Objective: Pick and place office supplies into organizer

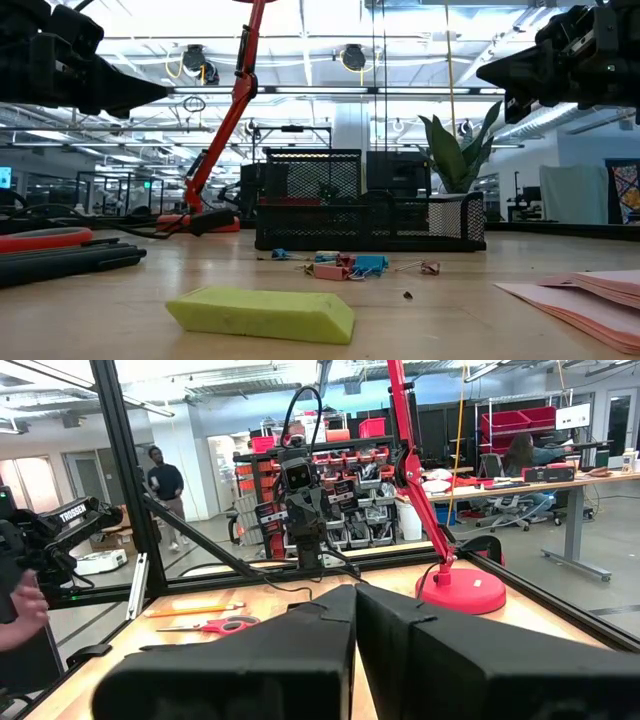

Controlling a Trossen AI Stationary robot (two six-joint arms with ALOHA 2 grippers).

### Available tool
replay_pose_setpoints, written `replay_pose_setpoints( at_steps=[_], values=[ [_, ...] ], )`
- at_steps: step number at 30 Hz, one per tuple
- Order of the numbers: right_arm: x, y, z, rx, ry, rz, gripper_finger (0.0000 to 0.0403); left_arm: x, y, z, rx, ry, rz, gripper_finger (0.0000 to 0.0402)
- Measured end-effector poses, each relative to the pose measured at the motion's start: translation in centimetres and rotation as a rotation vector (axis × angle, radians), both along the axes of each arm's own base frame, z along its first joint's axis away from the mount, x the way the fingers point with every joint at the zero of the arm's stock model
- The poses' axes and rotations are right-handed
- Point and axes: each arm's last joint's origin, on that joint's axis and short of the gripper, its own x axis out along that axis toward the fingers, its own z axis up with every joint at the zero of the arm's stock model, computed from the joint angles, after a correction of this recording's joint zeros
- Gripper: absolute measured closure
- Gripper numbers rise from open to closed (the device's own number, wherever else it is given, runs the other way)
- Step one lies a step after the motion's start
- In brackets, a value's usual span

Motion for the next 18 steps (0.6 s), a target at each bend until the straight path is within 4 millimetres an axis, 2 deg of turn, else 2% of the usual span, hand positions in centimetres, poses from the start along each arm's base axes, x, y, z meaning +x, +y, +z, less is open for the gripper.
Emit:
replay_pose_setpoints(
  at_steps=[13, 18],
  values=[
    [0.00, 0.00, 0.00, -0.001, 0.000, 0.000, 0.0399, -0.02, 0.00, 0.61, -0.006, -0.063, 0.000, 0.0380],
    [0.00, 0.00, 0.00, -0.005, 0.000, -0.001, 0.0399, -0.03, -0.07, 0.80, -0.059, -0.089, -0.028, 0.0380]
  ],
)
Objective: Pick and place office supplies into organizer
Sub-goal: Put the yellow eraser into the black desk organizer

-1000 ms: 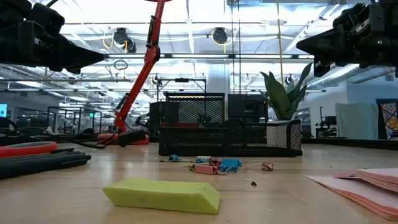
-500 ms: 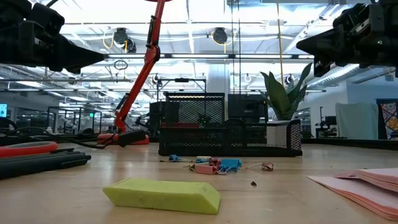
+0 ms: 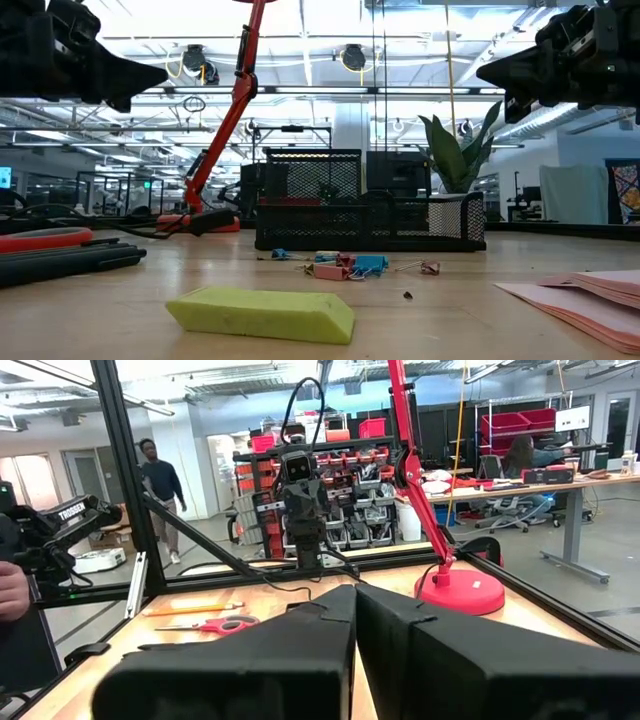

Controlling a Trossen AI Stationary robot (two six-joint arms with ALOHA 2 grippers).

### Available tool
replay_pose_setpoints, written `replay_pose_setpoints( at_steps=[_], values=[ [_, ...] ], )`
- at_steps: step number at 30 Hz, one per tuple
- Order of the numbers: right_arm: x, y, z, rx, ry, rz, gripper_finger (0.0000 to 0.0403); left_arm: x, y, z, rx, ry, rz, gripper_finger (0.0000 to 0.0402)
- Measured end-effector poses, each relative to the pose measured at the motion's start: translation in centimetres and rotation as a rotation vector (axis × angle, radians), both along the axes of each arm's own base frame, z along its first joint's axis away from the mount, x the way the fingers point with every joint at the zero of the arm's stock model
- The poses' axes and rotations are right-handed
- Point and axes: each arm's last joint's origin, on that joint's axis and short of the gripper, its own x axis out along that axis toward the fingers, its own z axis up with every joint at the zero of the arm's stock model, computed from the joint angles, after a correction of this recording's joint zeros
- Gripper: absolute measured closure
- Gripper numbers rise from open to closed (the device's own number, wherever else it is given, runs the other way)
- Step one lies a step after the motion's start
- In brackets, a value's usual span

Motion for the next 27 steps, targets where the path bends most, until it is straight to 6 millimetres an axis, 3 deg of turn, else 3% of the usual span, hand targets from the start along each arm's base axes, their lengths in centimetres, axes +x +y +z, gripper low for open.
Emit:
replay_pose_setpoints(
  at_steps=[6, 27],
  values=[
    [-0.03, 0.01, 0.18, -0.003, -0.018, 0.000, 0.0399, -0.01, 0.07, 0.07, 0.061, 0.001, 0.030, 0.0380],
    [-0.02, 0.00, 0.14, -0.002, -0.015, -0.001, 0.0399, 0.03, -0.06, -0.23, 0.022, 0.027, 0.000, 0.0380]
  ],
)
